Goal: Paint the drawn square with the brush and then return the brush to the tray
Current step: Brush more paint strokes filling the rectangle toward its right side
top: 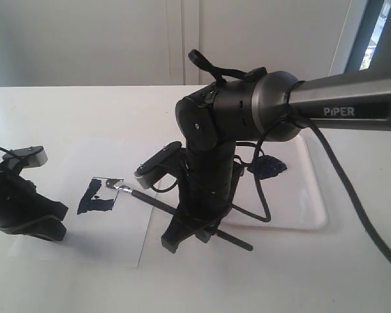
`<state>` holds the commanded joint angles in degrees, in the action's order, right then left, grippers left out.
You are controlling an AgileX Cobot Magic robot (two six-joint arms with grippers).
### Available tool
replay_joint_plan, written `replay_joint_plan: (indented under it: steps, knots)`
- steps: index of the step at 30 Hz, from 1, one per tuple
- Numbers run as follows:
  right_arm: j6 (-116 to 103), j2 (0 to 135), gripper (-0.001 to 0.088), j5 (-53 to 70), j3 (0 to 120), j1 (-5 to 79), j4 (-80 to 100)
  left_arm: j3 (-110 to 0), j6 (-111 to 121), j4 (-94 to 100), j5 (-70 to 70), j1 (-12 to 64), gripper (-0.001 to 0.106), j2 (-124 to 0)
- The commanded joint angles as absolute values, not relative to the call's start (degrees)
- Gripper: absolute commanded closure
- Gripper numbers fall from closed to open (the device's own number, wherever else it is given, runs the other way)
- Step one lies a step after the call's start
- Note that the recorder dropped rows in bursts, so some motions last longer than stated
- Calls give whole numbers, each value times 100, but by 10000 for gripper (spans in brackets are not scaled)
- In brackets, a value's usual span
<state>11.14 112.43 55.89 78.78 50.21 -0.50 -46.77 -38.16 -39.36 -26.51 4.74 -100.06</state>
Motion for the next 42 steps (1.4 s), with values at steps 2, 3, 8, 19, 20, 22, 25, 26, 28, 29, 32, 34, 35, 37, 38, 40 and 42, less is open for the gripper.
replay_joint_plan:
  steps: [2,3,8,19,20,22,25,26,28,29,32,34,35,37,38,40,42]
  knots:
    - [1473,11243,868,5759,7878,5021,-308,-4677,-3816,-3936,-2651,474,788,-10006]
    - [1631,11243,868,5799,7878,5021,-523,-4677,-3816,-3936,-2628,474,788,-10006]
    - [1960,11243,868,5865,7878,5021,-1115,-4677,-3816,-3936,-2628,474,788,-10006]
    - [1384,11317,868,5875,7878,5021,-617,-4677,-3816,-3936,-2651,474,788,-10006]
    - [1254,11343,868,5864,7878,5021,-508,-4677,-3816,-3936,-2651,474,788,-10006]
    - [1132,11412,868,5850,7878,5021,-374,-4677,-3816,-3936,-2651,474,788,-10006]
    - [1119,11480,868,5785,7878,5021,-374,-4677,-3816,-3936,-2651,474,788,-10006]
    - [1027,11479,868,5700,7878,5021,-374,-4677,-3816,-3936,-2651,474,788,-10006]
    - [981,11479,868,5505,7878,5021,-374,-4677,-3816,-3936,-2651,474,788,-10006]
    - [981,11479,868,5492,7878,5021,-374,-4677,-3816,-3936,-2651,474,788,-10006]
    - [1130,11479,868,5634,7878,5021,-448,-4677,-3816,-3936,-2651,474,788,-10006]
    - [1444,11479,868,5771,7878,5021,-642,-4677,-3816,-3936,-2651,474,788,-10006]
    - [1574,11479,868,5812,7878,5021,-776,-4677,-3816,-3936,-2651,474,788,-10006]
    - [1654,11479,868,5888,7878,5021,-873,-4677,-3816,-3936,-2651,474,788,-10006]
    - [1754,11479,868,5931,7878,5021,-913,-4677,-3816,-3936,-2651,474,788,-10006]
    - [1809,11479,868,6026,7878,5021,-954,-4677,-3816,-3936,-2651,474,788,-10006]
    - [1824,11479,868,6051,7878,5021,-953,-4677,-3816,-3936,-2651,474,788,-10006]
